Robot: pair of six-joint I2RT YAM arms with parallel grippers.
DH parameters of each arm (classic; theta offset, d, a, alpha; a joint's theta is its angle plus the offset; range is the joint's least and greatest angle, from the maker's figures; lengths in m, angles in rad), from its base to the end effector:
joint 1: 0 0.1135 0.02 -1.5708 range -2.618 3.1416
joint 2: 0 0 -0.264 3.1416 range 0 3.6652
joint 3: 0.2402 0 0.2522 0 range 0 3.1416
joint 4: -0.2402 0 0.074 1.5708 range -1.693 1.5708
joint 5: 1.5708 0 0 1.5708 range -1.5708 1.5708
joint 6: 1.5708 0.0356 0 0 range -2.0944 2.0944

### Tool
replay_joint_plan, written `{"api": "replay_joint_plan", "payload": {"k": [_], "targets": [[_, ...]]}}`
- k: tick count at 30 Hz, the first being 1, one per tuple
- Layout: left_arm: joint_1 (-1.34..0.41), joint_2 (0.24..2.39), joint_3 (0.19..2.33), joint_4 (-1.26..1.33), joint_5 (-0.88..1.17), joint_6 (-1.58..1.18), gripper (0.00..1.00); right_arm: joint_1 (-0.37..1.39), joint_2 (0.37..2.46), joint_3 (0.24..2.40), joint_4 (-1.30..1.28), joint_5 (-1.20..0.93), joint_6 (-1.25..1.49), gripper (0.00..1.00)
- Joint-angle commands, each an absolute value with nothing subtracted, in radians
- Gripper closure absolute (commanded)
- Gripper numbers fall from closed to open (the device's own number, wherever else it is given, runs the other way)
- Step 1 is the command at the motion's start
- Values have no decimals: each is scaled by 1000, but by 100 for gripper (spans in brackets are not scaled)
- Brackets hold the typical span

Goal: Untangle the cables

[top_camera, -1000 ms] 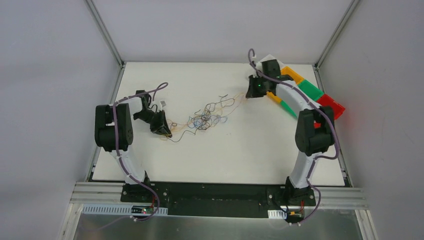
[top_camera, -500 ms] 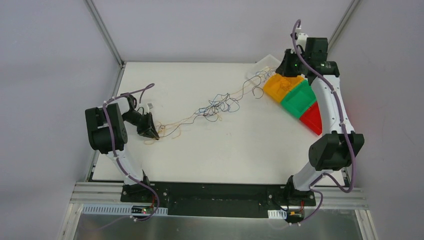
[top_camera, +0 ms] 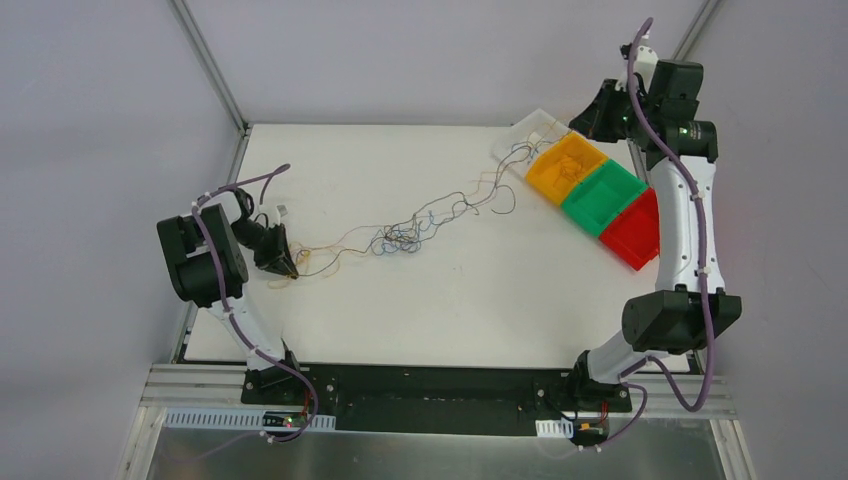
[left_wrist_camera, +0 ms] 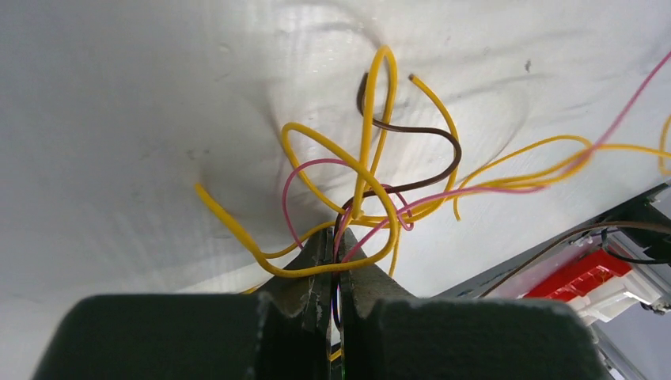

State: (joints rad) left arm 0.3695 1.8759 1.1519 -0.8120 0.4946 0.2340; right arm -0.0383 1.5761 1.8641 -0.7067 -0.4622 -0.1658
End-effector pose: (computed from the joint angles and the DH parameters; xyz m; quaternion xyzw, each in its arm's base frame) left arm 0.3103 0.1021 0.1427 -0.0614 0.9675 -0.2287 0.0888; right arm 0.3363 0.0030 0.4616 -0.1765 0.8067 0.1371 0.5470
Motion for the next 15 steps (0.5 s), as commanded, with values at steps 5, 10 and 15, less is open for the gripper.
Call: {"api": "replay_joint_plan", "payload": {"k": [5,10,15], "targets": [[427,1927,1216,-831,335,377,100,-97,1513,1982,-661,-506,-78,100],[427,1911,1232,-872,436,429,95,-102,1498,1987,-641,-581,-5,100],[406,1765,1260,-904,737,400,48,-16,1462,1918,-652,-687,86,100]]}}
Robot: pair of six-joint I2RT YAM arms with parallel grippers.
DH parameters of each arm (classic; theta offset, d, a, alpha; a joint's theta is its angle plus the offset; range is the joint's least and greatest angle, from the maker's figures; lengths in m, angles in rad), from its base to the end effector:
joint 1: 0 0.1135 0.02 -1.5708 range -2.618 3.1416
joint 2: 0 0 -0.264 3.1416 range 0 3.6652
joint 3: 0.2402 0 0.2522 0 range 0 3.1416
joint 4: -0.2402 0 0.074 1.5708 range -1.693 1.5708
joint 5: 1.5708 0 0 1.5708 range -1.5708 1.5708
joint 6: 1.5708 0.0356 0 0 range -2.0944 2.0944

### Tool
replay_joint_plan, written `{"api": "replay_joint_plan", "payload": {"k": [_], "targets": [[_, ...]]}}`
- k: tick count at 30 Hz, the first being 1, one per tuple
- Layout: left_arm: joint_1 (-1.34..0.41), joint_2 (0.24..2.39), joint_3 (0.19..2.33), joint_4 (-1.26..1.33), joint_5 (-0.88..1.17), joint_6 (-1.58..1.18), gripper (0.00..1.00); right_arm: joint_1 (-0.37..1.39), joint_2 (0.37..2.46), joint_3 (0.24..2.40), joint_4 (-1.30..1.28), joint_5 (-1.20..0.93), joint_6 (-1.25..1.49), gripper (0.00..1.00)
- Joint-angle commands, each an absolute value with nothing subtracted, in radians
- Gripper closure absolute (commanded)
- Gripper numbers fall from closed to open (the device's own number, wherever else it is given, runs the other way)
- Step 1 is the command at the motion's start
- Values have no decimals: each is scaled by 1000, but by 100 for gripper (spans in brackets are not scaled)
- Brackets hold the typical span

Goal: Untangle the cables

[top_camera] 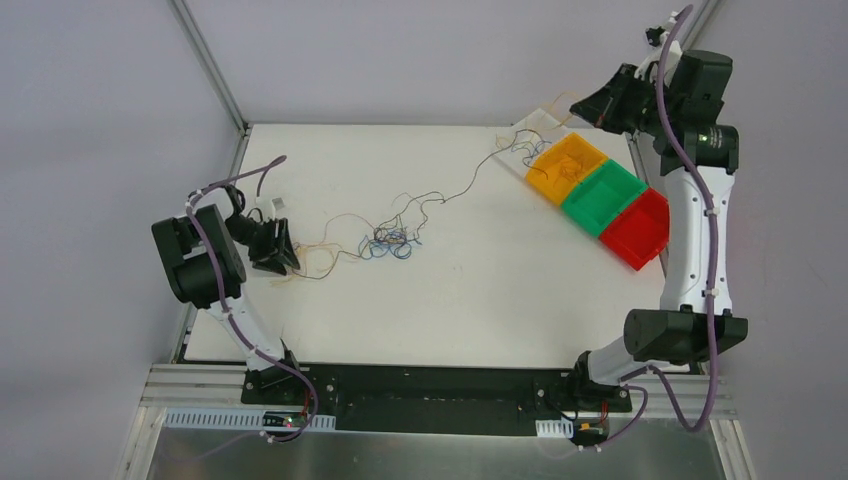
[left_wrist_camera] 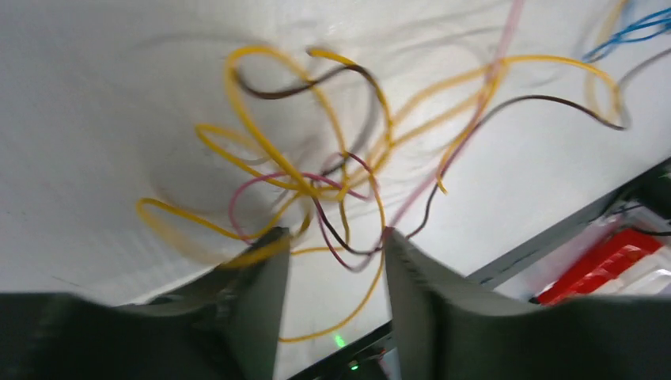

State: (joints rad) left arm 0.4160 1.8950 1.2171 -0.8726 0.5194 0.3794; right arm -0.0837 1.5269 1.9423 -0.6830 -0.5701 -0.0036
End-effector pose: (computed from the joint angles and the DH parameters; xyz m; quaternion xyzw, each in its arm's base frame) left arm 0.3133 0.1191 0.1520 -0.0151 0.9663 -0.2329 0.1085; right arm 0.3091 -0.0067 0.5035 -0.1398 0.7692 0.1980 0.5912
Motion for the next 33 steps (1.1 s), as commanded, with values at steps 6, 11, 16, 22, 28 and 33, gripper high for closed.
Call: {"api": "replay_joint_plan", "payload": {"k": [6,11,16,22,28,33], "targets": [[273,1599,1399,-896,972,237,20,130,1418,1834,-638,-704,97,100],[53,1513,1501,-693,997,43,11,212,1414,1827,-636,-708,95,100],[-133,1489,1519,-454,962,-75,6,254,1408,1826,-641,-745,99,100],[-335,1508,1527,-271,894,42,5,300,1368,1765,-650,-771,98,100],[-478,1556,1516,-130,820,102,6,326,1355,1762,-658,-793,107,100],[-532,1611,1547,-59,787,81,20,320,1346,1768,-692,-793,93,100]]}}
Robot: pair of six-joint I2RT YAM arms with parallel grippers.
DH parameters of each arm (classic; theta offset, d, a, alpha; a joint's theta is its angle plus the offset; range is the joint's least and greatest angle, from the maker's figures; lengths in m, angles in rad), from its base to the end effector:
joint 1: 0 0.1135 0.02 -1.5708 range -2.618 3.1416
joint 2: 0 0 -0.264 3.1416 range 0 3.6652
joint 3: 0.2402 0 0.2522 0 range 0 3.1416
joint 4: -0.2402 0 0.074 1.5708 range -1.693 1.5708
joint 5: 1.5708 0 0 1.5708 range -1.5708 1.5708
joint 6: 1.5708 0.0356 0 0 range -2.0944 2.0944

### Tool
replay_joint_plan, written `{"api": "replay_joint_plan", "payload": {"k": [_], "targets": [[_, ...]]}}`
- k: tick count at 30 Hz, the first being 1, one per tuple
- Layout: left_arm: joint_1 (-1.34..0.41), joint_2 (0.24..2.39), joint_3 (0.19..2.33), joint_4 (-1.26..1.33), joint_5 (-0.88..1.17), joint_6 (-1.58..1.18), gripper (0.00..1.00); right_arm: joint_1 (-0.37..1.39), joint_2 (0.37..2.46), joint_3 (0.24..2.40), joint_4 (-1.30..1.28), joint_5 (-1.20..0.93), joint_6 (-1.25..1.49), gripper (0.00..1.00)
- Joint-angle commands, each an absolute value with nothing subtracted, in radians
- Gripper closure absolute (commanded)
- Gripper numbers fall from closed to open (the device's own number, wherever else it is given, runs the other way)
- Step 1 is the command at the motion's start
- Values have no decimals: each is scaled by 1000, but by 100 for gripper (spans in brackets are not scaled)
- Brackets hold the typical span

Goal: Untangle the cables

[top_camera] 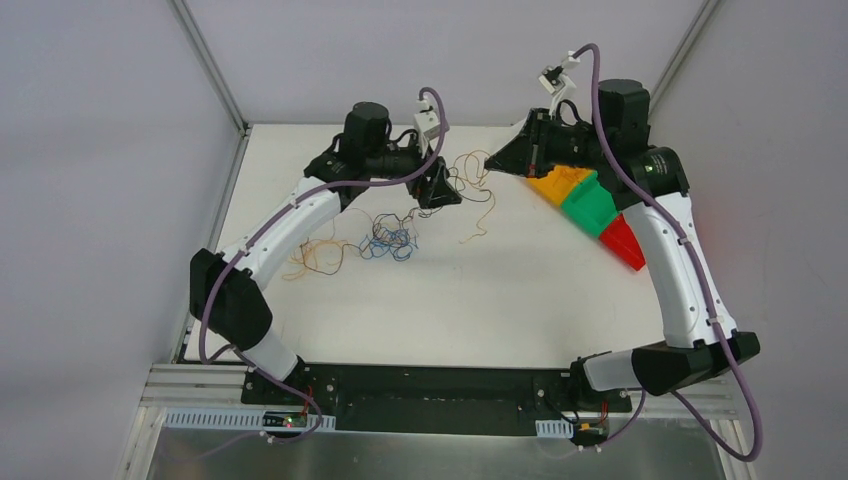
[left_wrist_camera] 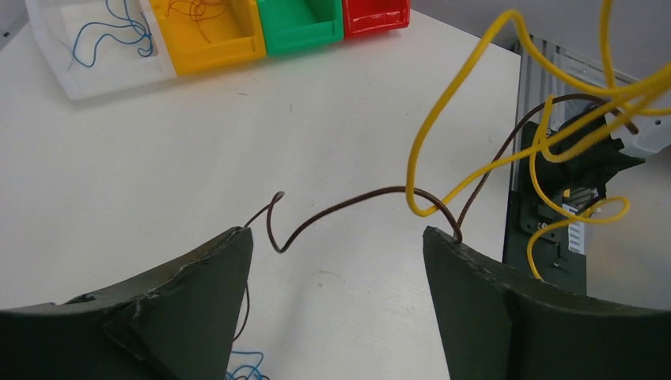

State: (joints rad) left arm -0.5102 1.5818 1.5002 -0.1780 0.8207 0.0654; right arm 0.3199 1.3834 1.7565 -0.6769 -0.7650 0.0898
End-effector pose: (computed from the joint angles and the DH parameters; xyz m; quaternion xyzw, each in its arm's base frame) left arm 0.3075 -0.2019 0.3921 0.4395 0.6279 -0.4317 0.4755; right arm 0.2506 0.1090 0.4882 -0.3053 0.7174 0.4062 0.4765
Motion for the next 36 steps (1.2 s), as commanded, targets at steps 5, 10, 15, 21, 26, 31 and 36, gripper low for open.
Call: {"api": "replay_joint_plan", "payload": {"k": [5,10,15,21,26,31,36], "targets": [[-528,1571,1481,-46,816,44,80,201,1348,1770,-687,-805,147,100],[-463,1488,1357,-31,793,-54,100,-7,1375,1786,-687,-828,176,100],[-368,1433,1218,-73,793,-72,100,-171,1414,1826,-681,-848,172,100],[-331,1428,1135,-229,696,57,100,-311,1484,1884,-671,-760,121,100],[-322,1455,1118,-244,670,54,100,-354,1551,1893,-684,-608,-33,100],[-322,1496,1152,-249,661,43,100,-388,1639,1828,-633,-487,-202,100],[-322,1547,1197,-292,663,64,100,-403,1784,1872,-638,-417,-304,100]]}}
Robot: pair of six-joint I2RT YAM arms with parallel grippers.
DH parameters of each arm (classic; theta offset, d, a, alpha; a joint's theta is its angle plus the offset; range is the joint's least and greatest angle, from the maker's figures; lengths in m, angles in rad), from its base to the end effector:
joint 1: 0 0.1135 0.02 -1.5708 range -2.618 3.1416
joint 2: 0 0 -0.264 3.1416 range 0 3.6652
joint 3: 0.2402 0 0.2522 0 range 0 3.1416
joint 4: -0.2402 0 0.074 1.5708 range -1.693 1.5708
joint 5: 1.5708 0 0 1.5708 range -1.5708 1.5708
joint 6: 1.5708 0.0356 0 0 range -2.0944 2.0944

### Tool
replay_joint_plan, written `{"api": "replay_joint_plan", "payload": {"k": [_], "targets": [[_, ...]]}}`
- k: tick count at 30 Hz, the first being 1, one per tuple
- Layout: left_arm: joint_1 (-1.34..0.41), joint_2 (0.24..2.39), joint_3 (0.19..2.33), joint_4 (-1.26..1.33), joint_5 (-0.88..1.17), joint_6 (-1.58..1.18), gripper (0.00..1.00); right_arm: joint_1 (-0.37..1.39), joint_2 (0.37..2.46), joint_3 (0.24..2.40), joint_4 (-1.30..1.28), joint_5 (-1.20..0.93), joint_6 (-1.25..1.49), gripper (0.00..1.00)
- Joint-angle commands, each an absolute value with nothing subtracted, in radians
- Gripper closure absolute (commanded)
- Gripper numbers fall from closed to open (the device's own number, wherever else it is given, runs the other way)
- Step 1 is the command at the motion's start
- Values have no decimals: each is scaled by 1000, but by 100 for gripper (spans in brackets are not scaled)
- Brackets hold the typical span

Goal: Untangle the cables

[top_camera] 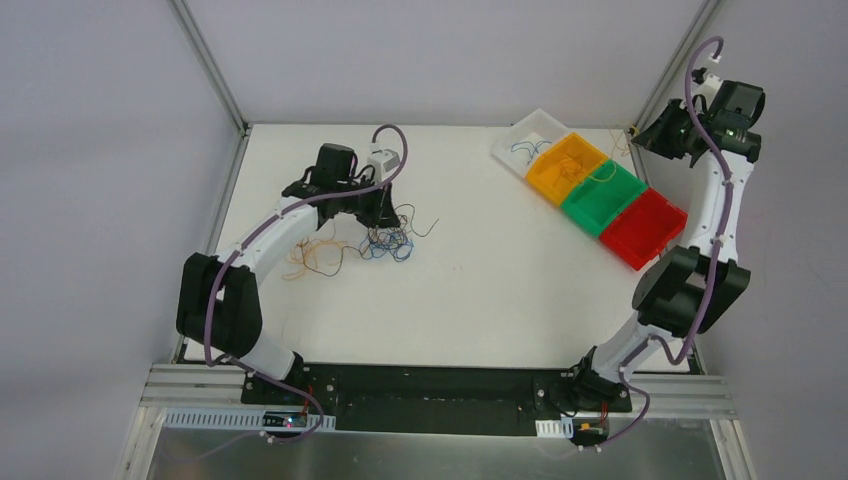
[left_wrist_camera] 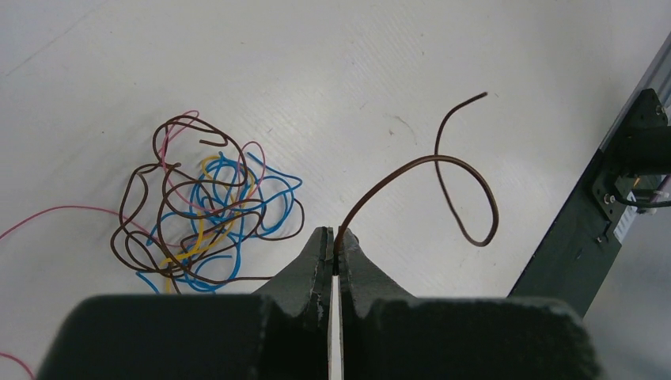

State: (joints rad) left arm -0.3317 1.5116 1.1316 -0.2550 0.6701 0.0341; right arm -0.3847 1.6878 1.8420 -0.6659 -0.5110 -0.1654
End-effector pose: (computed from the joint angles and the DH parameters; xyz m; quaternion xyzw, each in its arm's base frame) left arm 0.3106 -0.1304 0.2814 0.2991 0.8019 -0.3534 0.3777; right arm 0.3544 -0.1247 0.4212 -0.0355 0.8440 0.0772 0.5296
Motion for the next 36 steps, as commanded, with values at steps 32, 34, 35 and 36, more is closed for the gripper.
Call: {"api": "replay_joint_plan", "payload": {"k": [32,34,35,36], "targets": [[-558,1749,1699,-218,886,-261,100,-143,1576,1608,-828,-794,-338,20],[-556,1744,1638,-308,841,-162,60,-115,1554,1568,-827,-778,-345,20],[-550,1750,1618,-381,822,-112,47,-102,1548,1555,-828,-759,-349,20],[-538,1751,1593,-443,807,-71,40,-90,1544,1546,-832,-751,-356,20]]}}
